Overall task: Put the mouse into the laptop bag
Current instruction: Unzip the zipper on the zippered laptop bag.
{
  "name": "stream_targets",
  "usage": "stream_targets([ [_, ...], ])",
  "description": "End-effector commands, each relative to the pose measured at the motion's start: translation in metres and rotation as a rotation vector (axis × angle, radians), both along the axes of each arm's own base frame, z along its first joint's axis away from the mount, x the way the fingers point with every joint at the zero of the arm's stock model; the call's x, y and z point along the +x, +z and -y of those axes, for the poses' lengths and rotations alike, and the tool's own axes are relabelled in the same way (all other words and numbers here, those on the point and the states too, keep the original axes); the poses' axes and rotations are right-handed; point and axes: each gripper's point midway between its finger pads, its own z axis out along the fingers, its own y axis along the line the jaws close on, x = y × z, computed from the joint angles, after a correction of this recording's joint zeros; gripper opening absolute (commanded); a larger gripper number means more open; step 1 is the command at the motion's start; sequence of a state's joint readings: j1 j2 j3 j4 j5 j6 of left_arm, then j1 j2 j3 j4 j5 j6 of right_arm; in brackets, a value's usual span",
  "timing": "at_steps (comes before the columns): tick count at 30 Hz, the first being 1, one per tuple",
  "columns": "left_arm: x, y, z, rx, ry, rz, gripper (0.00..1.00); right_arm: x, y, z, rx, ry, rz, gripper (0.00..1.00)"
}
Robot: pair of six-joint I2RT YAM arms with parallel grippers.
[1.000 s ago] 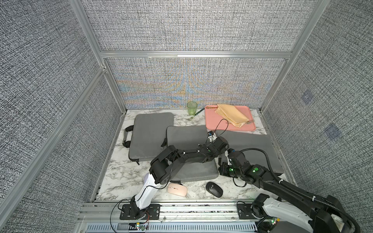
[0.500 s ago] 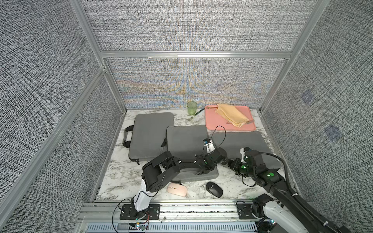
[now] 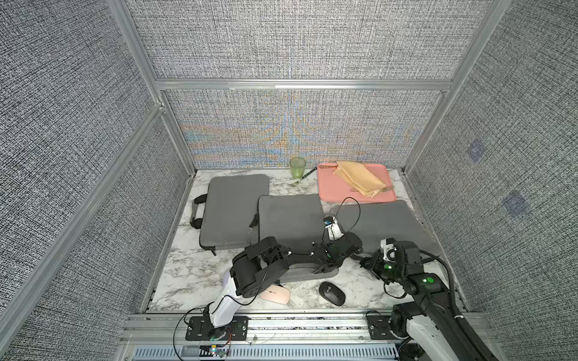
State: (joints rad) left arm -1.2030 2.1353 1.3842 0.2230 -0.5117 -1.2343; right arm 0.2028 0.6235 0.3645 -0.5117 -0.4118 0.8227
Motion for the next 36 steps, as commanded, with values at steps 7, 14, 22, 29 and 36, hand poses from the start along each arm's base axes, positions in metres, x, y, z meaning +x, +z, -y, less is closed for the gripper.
stream_targets([
  [7, 0.005, 0.022, 0.021, -0.033, -0.04, 0.062, 0.0, 0.017, 0.025, -0.035, 0.1, 0.056, 0.031, 0.0],
  [14, 0.003, 0.025, 0.017, -0.025, -0.062, 0.09, 0.0, 0.025, 0.006, -0.038, 0.137, -0.009, -0.068, 0.0],
  [22, -0.013, 0.039, -0.003, -0.01, -0.14, 0.128, 0.91, 0.025, 0.002, -0.009, 0.027, -0.12, -0.016, 0.0],
  [29, -0.027, 0.06, -0.04, 0.022, -0.186, 0.198, 0.97, 0.029, -0.007, -0.003, -0.011, -0.132, -0.022, 0.0],
  [36, -0.006, 0.019, -0.069, 0.019, -0.146, 0.063, 0.97, 0.004, -0.011, 0.047, -0.117, -0.252, -0.074, 0.0],
])
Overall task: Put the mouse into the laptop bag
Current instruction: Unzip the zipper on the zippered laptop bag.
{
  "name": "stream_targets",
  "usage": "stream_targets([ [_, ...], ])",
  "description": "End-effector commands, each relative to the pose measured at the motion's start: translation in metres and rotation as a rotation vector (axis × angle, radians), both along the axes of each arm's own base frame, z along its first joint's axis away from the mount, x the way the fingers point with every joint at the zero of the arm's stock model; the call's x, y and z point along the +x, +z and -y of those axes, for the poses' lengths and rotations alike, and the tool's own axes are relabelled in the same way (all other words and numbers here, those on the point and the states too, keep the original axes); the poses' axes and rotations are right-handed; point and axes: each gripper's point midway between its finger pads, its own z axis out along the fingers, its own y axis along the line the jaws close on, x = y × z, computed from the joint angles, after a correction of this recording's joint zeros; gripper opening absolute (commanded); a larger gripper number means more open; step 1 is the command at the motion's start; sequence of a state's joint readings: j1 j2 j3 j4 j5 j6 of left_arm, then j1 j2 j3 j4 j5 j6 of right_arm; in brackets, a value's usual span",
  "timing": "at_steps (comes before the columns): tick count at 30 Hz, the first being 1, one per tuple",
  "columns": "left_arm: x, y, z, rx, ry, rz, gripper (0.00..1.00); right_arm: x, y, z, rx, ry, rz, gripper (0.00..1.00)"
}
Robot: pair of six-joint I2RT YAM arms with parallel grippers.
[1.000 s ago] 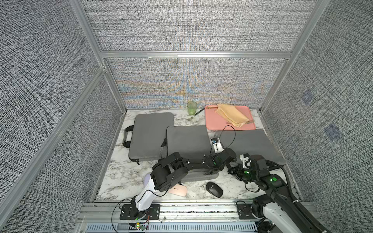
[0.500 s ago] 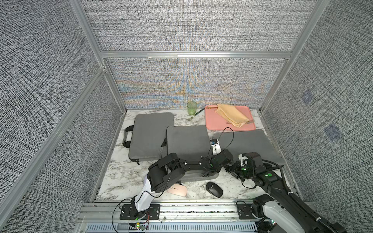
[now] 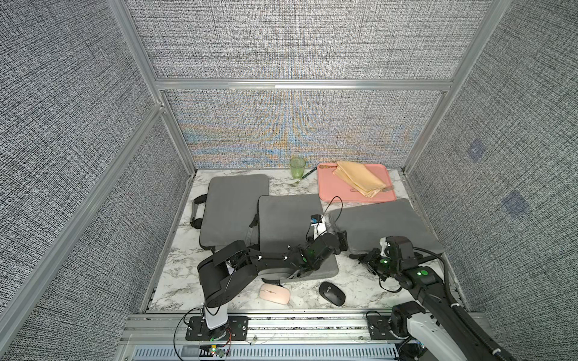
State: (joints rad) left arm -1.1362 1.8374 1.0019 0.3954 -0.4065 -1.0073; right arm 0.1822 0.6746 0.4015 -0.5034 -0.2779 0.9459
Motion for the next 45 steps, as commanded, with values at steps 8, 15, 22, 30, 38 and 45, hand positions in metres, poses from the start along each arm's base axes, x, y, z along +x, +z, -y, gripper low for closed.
stream_targets([
  [8, 0.038, -0.022, 0.048, -0.102, -0.111, -0.121, 0.97, -0.02, -0.025, 0.056, -0.003, -0.179, -0.092, 0.0],
  [15, 0.051, -0.035, 0.071, -0.037, -0.096, -0.2, 0.97, -0.013, -0.007, 0.092, -0.032, -0.274, -0.059, 0.0],
  [22, 0.06, -0.063, 0.086, 0.027, -0.066, -0.277, 0.97, -0.02, -0.025, 0.081, 0.021, -0.225, -0.099, 0.0],
  [30, 0.071, -0.089, 0.102, 0.129, -0.042, -0.346, 0.81, -0.027, -0.041, 0.063, 0.101, -0.176, -0.111, 0.0],
  [38, 0.078, -0.083, 0.108, 0.11, -0.028, -0.323, 0.0, -0.047, -0.063, 0.024, 0.108, -0.055, -0.2, 0.0],
  [45, 0.078, -0.066, 0.106, 0.083, -0.015, -0.31, 0.0, -0.042, -0.059, 0.003, 0.03, 0.03, -0.23, 0.0],
])
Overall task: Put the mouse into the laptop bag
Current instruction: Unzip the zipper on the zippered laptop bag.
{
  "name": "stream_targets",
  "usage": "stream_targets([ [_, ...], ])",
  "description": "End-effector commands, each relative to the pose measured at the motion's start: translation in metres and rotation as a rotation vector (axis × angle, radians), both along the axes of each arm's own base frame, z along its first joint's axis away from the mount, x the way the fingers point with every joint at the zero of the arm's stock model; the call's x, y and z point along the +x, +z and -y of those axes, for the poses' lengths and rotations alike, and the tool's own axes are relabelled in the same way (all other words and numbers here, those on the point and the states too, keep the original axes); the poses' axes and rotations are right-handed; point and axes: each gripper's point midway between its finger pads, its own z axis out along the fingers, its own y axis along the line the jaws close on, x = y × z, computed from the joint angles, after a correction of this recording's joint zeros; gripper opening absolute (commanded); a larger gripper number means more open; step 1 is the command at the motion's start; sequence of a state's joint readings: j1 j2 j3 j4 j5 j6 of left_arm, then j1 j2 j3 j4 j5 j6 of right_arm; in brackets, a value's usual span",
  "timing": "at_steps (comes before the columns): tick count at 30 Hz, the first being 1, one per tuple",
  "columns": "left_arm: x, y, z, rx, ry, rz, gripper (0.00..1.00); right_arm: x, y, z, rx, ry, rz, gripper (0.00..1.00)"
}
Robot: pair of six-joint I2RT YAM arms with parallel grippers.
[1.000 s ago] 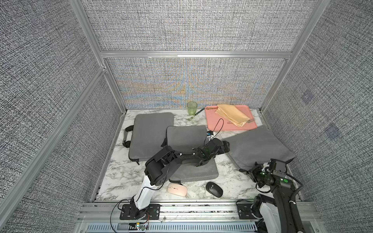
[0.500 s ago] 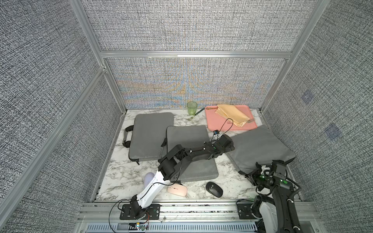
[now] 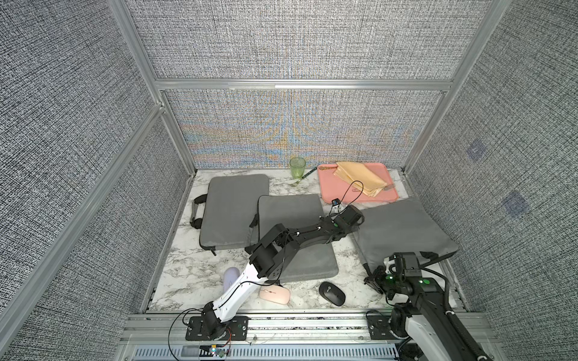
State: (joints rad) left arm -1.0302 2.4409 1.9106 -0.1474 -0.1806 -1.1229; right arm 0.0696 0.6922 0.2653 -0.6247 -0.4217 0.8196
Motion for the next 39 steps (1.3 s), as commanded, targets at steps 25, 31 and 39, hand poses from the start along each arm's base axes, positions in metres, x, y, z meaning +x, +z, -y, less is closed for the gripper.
stream_targets([
  [25, -0.025, 0.012, -0.016, -0.056, -0.013, 0.004, 0.0, 0.125, 0.045, -0.018, 0.038, -0.083, 0.217, 0.0],
  [31, -0.024, 0.035, -0.021, -0.056, -0.049, 0.077, 0.47, 0.12, 0.063, -0.026, 0.051, -0.022, 0.291, 0.28],
  [39, -0.043, 0.146, -0.051, -0.14, -0.161, 0.248, 0.99, 0.104, 0.087, -0.006, -0.061, -0.023, 0.397, 0.89],
])
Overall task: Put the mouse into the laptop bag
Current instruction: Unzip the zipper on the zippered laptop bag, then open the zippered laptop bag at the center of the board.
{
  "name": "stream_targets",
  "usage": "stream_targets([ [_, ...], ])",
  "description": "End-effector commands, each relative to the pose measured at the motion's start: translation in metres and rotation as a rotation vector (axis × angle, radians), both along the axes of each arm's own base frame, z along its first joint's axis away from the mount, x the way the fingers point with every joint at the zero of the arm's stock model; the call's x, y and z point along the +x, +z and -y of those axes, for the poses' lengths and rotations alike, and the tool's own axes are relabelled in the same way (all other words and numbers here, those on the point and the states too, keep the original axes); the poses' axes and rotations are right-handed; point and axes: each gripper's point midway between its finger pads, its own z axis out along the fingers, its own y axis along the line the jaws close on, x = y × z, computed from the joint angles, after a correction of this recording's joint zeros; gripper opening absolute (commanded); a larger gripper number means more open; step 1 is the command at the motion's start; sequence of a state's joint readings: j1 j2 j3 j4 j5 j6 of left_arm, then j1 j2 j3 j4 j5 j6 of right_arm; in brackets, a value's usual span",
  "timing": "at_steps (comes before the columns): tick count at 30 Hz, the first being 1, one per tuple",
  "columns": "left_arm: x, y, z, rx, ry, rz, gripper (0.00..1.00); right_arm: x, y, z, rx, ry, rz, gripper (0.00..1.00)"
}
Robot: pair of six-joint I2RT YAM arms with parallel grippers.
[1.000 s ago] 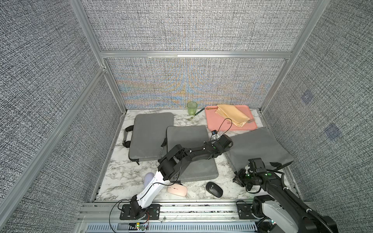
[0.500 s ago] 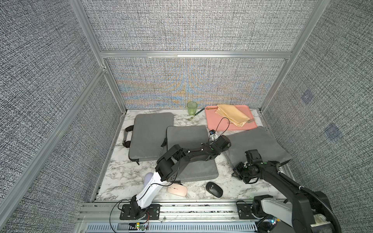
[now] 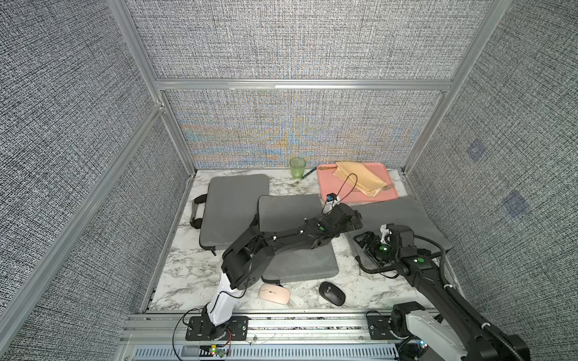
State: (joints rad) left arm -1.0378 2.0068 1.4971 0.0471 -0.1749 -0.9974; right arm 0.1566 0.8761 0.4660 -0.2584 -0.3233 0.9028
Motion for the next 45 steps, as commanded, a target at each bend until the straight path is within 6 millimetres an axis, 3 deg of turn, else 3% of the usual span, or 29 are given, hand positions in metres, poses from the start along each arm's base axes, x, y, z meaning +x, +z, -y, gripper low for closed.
stream_targets([
  [1, -0.013, 0.042, -0.009, -0.034, -0.091, 0.082, 0.99, -0.001, 0.002, 0.01, -0.086, 0.005, 0.052, 0.91],
  [4, -0.022, 0.069, -0.026, -0.056, -0.082, 0.078, 0.99, -0.004, 0.007, 0.025, -0.196, 0.003, 0.075, 0.99],
  [7, -0.023, 0.069, -0.038, 0.016, -0.081, -0.011, 0.99, -0.009, 0.005, 0.058, -0.325, -0.095, 0.038, 0.99],
  [10, -0.02, 0.065, -0.042, 0.081, -0.108, -0.053, 0.99, -0.008, -0.001, 0.086, -0.327, -0.196, -0.01, 0.99],
  [15, 0.012, 0.062, -0.06, 0.047, -0.039, -0.031, 0.99, -0.006, -0.01, 0.131, -0.301, -0.362, -0.038, 0.99],
  [18, 0.027, 0.055, -0.068, 0.025, 0.0, -0.029, 0.99, -0.006, -0.013, 0.143, -0.308, -0.419, -0.017, 0.99],
  [24, 0.034, 0.052, -0.071, 0.017, 0.007, -0.009, 0.99, -0.007, -0.023, 0.158, -0.315, -0.48, -0.039, 0.99],
  [28, 0.028, 0.061, -0.066, -0.014, -0.039, 0.004, 0.99, -0.009, -0.031, 0.165, -0.309, -0.51, -0.058, 0.99],
  [31, 0.036, 0.065, -0.06, -0.011, -0.065, 0.105, 0.99, -0.01, -0.033, 0.166, -0.291, -0.515, -0.058, 0.96],
  [34, 0.04, 0.061, -0.032, -0.009, -0.192, 0.17, 0.99, -0.012, -0.022, 0.165, -0.274, -0.52, -0.022, 0.93],
  [36, 0.029, 0.051, 0.007, -0.059, -0.38, 0.141, 1.0, -0.014, -0.01, 0.168, -0.267, -0.539, 0.003, 0.93],
  [39, 0.018, 0.028, 0.051, -0.121, -0.519, 0.057, 0.97, -0.022, 0.003, 0.181, -0.213, -0.595, -0.002, 0.92],
  [42, 0.01, -0.001, 0.083, -0.036, -0.579, 0.042, 0.95, -0.019, 0.013, 0.184, -0.079, -0.599, 0.024, 0.79],
  [45, -0.005, -0.023, 0.104, 0.116, -0.631, 0.076, 0.95, -0.023, 0.013, 0.191, -0.058, -0.614, 0.021, 0.76],
])
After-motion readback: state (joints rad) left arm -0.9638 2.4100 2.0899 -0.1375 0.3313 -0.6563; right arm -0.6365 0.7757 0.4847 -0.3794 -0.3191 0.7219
